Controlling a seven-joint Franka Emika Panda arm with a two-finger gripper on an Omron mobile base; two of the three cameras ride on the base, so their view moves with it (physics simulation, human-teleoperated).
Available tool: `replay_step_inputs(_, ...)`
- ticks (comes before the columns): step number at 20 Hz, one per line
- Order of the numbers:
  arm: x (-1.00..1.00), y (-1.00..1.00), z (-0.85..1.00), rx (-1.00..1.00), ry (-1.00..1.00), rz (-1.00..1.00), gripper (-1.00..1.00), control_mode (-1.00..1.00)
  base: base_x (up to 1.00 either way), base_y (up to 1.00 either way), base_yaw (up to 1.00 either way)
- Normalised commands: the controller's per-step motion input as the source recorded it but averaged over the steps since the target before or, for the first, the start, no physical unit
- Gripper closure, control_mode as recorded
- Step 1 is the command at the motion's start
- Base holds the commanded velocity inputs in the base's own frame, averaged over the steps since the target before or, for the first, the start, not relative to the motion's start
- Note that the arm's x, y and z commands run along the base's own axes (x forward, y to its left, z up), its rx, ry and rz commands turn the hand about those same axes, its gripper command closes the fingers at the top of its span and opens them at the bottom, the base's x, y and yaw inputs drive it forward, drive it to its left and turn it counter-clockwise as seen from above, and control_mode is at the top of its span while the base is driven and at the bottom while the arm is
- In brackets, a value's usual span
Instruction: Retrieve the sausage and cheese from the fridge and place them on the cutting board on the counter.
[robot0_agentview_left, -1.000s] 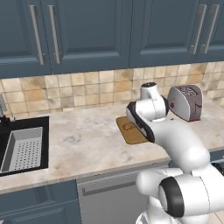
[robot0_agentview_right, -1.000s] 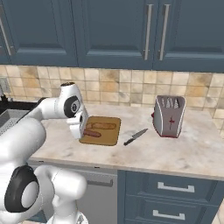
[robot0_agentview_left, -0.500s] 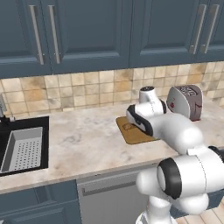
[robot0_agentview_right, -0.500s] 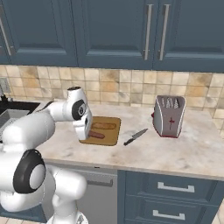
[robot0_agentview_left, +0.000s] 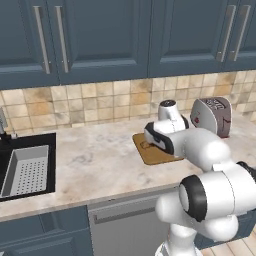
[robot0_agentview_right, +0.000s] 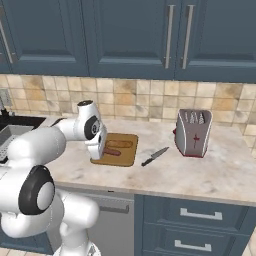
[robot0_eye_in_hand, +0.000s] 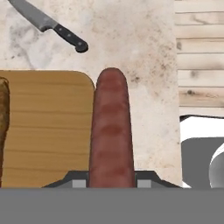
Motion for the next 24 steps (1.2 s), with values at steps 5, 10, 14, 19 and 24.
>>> replay_step_inputs(5, 0.22, 0.07, -0.26, 0.0, -0.01, 0.0, 1.0, -1.0, 0.0, 0.0, 0.0)
replay_step_inputs(10, 0.41, 0.05, -0.2, 0.0, 0.0, 0.0, 1.0, -1.0, 0.0, 0.0, 0.0)
replay_step_inputs(14, 0.51, 0.0, -0.02, 0.0, 0.0, 0.0, 1.0, -1.0, 0.0, 0.0, 0.0)
replay_step_inputs(19, 0.22, 0.0, -0.07, 0.0, 0.0, 0.0, 1.0, -1.0, 0.0, 0.0, 0.0)
replay_step_inputs(24, 0.27, 0.06, -0.24, 0.0, 0.0, 0.0, 1.0, -1.0, 0.0, 0.0, 0.0)
